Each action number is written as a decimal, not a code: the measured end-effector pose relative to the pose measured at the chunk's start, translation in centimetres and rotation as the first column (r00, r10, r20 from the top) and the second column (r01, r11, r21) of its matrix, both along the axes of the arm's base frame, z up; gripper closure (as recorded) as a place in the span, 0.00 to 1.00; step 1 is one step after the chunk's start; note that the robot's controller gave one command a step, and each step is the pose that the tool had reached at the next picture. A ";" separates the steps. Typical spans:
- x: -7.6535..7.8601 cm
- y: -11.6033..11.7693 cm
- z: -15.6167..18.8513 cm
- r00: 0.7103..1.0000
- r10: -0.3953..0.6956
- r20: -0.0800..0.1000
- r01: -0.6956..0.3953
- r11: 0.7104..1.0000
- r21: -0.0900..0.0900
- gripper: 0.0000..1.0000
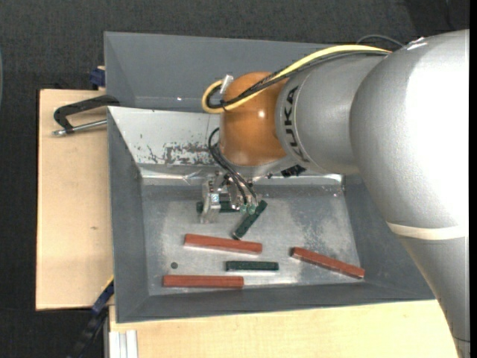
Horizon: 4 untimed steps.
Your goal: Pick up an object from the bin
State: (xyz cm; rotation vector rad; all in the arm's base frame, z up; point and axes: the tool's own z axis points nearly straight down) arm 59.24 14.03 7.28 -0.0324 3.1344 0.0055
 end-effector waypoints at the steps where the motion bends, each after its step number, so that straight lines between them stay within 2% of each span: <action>1: -2.0 -0.1 1.4 0.999 -0.033 -0.008 0.033 0.999 -0.002 1.00; 2: -2.5 -4.7 2.4 1.000 0.014 -0.007 -0.014 1.000 -0.002 1.00; 3: -3.2 -4.0 2.9 1.000 -0.029 -0.004 0.029 1.000 -0.009 1.00; 4: -4.0 -1.4 6.2 0.999 -0.030 -0.013 0.030 1.000 0.001 1.00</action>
Offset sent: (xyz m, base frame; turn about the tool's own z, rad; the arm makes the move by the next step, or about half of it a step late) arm -0.0275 -0.0647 0.0264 -0.0255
